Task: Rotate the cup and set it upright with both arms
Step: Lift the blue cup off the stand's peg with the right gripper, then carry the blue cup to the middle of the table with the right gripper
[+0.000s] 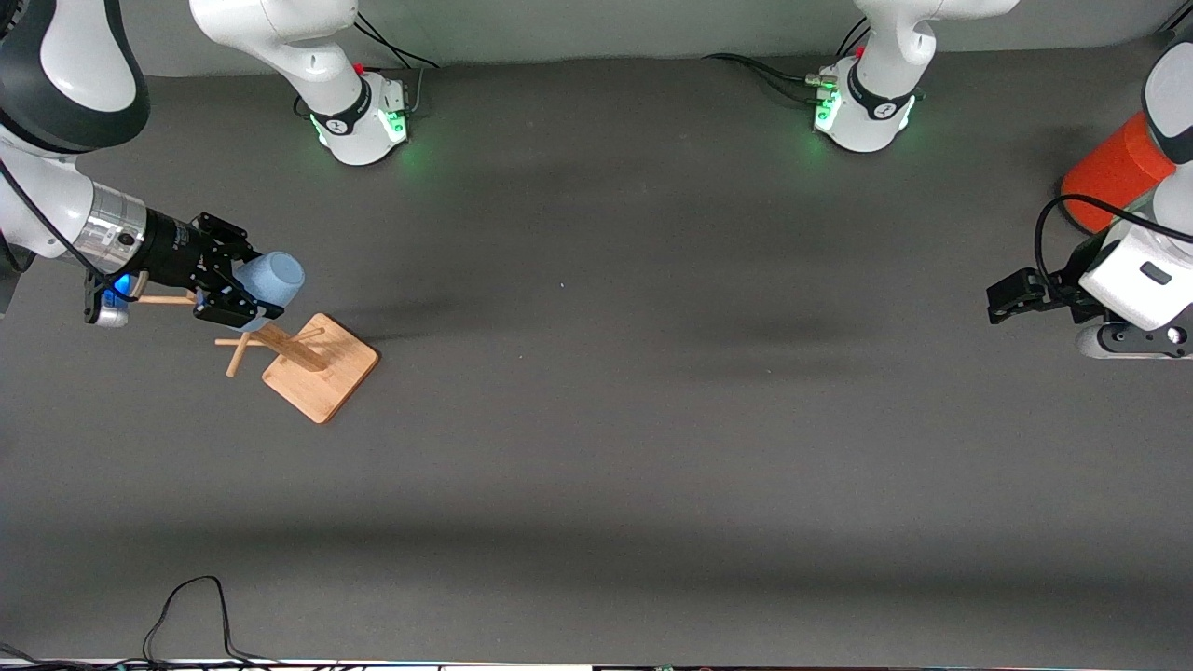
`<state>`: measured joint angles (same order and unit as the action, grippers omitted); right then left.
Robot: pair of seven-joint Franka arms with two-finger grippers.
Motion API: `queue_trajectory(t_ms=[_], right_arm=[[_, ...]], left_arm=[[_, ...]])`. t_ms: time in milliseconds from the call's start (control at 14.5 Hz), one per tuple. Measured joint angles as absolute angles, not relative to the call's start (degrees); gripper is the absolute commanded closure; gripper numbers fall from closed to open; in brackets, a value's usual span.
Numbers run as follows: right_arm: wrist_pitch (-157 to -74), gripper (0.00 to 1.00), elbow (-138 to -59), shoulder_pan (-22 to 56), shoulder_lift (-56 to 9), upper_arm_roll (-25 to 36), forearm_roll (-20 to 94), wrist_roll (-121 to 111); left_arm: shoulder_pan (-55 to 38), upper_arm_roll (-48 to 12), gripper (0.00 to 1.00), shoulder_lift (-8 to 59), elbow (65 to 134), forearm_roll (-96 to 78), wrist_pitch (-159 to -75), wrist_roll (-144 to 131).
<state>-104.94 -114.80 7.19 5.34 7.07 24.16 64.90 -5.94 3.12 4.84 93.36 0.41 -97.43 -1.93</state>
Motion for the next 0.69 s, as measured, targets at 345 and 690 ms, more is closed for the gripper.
queue_trajectory(t_ms=[345, 690], right_arm=[[-104.57, 0.27, -112.01, 7.67, 5.61, 1.93, 25.42, 72.69], [-106.27, 0.26, -107.08, 7.99, 5.06, -7.89, 25.51, 80.82]], left_arm=[[-5.93, 3.14, 0.00, 4.85, 93.42, 0.41, -97.41, -1.93], [-5.94, 3.15, 0.00, 4.86, 93.61, 0.41, -97.40, -1.93]])
